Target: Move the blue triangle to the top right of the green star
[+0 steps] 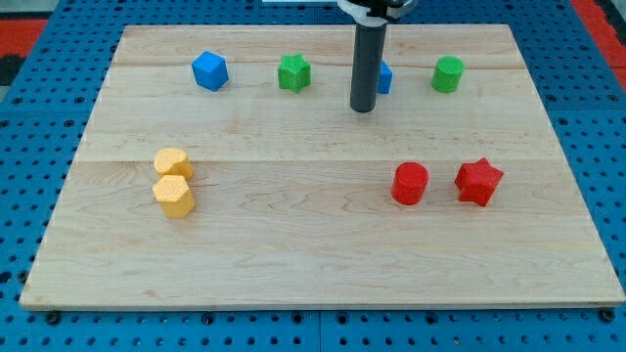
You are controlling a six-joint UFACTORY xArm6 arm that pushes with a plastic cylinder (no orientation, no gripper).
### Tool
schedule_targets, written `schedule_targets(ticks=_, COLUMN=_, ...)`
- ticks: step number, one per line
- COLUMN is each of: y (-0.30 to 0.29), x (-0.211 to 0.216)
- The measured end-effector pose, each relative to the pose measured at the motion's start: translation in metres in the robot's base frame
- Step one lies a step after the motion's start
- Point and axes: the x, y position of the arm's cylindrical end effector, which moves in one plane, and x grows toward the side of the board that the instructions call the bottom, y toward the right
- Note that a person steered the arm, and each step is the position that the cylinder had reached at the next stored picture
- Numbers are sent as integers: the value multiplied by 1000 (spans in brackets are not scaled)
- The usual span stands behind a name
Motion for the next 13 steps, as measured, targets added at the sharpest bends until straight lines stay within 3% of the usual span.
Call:
schedule_targets(ticks=9, y=41, x=-99)
schedule_targets(ticks=11, y=81, x=-99)
schedule_targets(ticks=13, y=85, x=-122)
